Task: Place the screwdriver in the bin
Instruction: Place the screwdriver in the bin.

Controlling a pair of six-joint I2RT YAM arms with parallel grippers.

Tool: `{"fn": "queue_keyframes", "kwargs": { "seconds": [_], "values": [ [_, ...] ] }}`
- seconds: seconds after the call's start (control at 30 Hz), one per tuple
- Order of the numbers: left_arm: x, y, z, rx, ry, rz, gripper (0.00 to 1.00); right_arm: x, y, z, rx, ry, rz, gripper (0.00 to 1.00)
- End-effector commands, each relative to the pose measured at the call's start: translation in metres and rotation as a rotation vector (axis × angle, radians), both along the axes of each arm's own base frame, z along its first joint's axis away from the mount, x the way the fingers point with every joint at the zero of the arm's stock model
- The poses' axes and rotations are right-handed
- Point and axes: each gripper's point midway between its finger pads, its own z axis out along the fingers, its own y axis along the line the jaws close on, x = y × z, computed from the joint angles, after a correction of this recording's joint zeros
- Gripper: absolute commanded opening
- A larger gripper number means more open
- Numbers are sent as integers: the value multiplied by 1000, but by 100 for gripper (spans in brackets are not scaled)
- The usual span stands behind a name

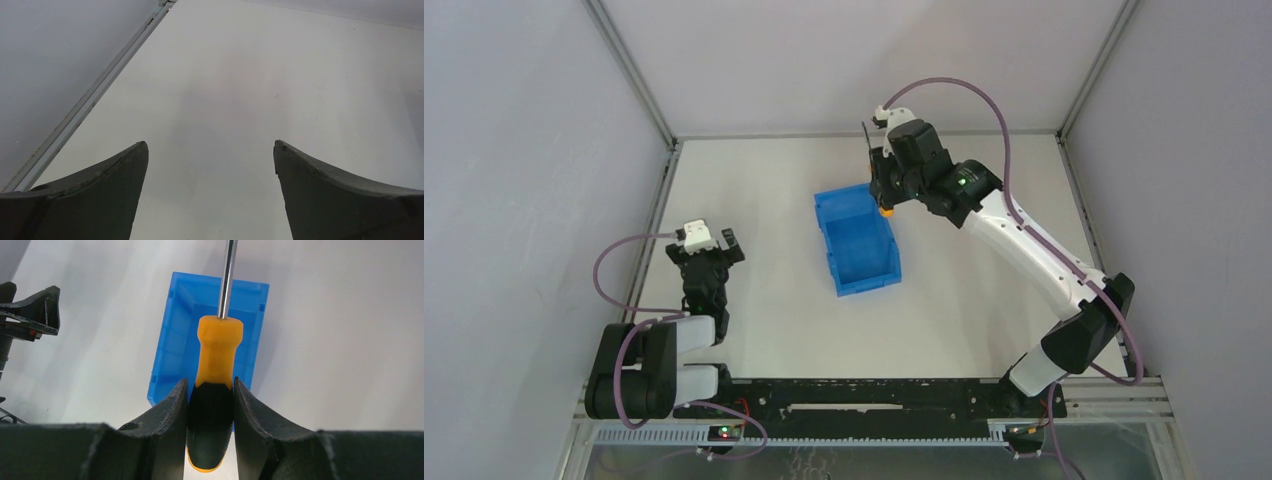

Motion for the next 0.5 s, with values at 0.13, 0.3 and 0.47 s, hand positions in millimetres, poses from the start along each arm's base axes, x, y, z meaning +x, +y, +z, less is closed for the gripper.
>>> {"fn": "queue_keyframes", "kwargs": {
  "seconds": [0.13, 0.3, 0.47],
  "values": [
    [9, 1, 24, 24, -66, 7, 100, -4, 23, -25, 54, 10, 39, 11],
    [9, 1, 24, 24, -66, 6, 100, -7, 29, -56, 32, 40, 56, 11],
    [9, 1, 24, 24, -66, 7, 100, -7, 35, -99, -13, 99, 60, 9]
  ]
}}
